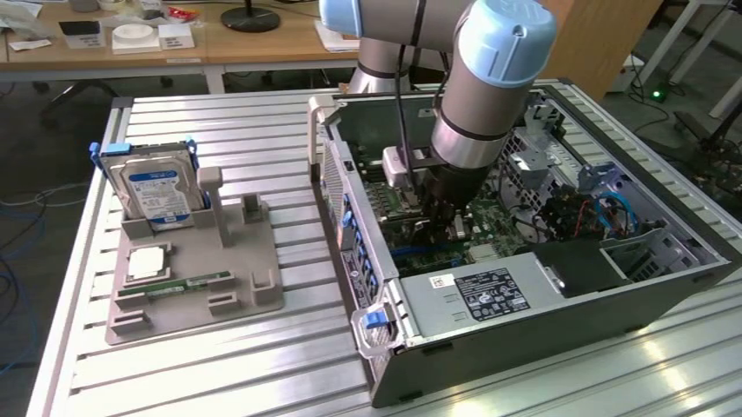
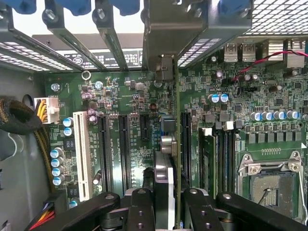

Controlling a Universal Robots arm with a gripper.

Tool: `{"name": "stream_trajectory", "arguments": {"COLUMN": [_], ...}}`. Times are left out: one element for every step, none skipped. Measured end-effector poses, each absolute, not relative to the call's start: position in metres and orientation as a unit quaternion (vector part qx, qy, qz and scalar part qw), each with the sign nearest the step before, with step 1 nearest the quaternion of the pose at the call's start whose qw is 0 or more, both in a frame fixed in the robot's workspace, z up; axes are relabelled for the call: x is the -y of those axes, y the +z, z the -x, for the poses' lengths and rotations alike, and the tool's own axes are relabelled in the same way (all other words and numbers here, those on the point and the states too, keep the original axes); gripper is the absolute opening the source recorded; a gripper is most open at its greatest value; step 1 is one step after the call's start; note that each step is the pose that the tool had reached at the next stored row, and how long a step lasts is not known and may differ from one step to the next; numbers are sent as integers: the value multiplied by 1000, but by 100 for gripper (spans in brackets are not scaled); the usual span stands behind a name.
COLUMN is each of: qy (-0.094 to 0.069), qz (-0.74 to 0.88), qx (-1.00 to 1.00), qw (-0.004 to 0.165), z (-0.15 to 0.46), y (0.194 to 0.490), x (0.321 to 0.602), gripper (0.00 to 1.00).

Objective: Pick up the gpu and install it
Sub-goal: 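Insert the gpu into the slot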

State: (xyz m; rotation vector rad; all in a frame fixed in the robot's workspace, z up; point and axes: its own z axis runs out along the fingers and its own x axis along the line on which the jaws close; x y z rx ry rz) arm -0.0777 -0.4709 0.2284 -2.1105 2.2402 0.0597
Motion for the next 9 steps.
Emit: {"name": "stream_trajectory", "arguments": {"qy": [19,19,20,20,22,23,25,25,25], "qz": [685,685,685,685,685,685,685,685,685], "qx": [-727,-727,-728,-728,-728,-728,-728,-728,-728], "qw": [32,31,31,30,29,27,26,26,26], "z": [78,78,78,78,78,78,78,78,78], "y": [228,228,228,228,228,228,228,228,228], "x": [471,471,471,471,471,471,471,471,471], "gripper": [28,28,28,28,28,28,28,28,28]}}
